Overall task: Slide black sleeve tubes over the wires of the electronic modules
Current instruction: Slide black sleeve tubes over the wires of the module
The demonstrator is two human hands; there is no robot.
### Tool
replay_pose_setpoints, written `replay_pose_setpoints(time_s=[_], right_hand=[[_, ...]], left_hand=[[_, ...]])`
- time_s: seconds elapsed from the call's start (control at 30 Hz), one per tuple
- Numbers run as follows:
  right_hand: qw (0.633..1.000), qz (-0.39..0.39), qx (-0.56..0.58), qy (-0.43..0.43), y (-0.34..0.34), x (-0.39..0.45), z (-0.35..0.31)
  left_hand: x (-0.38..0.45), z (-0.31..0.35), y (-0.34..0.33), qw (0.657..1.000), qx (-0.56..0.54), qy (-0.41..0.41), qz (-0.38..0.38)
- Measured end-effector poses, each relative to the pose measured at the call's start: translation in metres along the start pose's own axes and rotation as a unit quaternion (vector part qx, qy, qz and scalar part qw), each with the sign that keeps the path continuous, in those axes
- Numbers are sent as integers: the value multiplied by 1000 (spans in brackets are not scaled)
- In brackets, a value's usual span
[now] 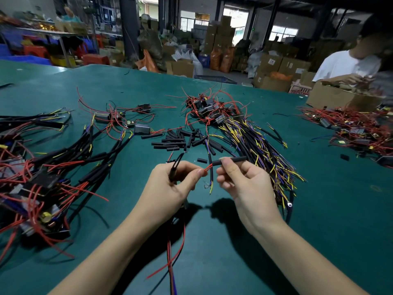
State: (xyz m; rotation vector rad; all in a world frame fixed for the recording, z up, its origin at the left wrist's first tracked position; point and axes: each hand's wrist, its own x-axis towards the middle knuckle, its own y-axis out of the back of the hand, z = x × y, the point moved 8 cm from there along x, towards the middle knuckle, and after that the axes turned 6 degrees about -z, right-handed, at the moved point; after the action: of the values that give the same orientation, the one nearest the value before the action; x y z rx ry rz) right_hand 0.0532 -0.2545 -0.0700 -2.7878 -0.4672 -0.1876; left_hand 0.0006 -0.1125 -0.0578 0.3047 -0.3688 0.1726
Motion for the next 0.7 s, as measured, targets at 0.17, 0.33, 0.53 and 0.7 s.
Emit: replay_pose_setpoints(time_s=[0.17,0.33,0.53,0.7], right_hand=[[983,-32,-182,18,2,6,-16],[959,-48,-277,30,1,9,-15],[924,-49,-372,70,1,11,-28],[994,-63,-71,-53,0,6,-2]], left_hand=[[0,3,2,999,45,-6,13],[0,2,1,996,86,-8,11],[2,0,1,992,129,-2,5],[2,-2,3,997,72,15,16]])
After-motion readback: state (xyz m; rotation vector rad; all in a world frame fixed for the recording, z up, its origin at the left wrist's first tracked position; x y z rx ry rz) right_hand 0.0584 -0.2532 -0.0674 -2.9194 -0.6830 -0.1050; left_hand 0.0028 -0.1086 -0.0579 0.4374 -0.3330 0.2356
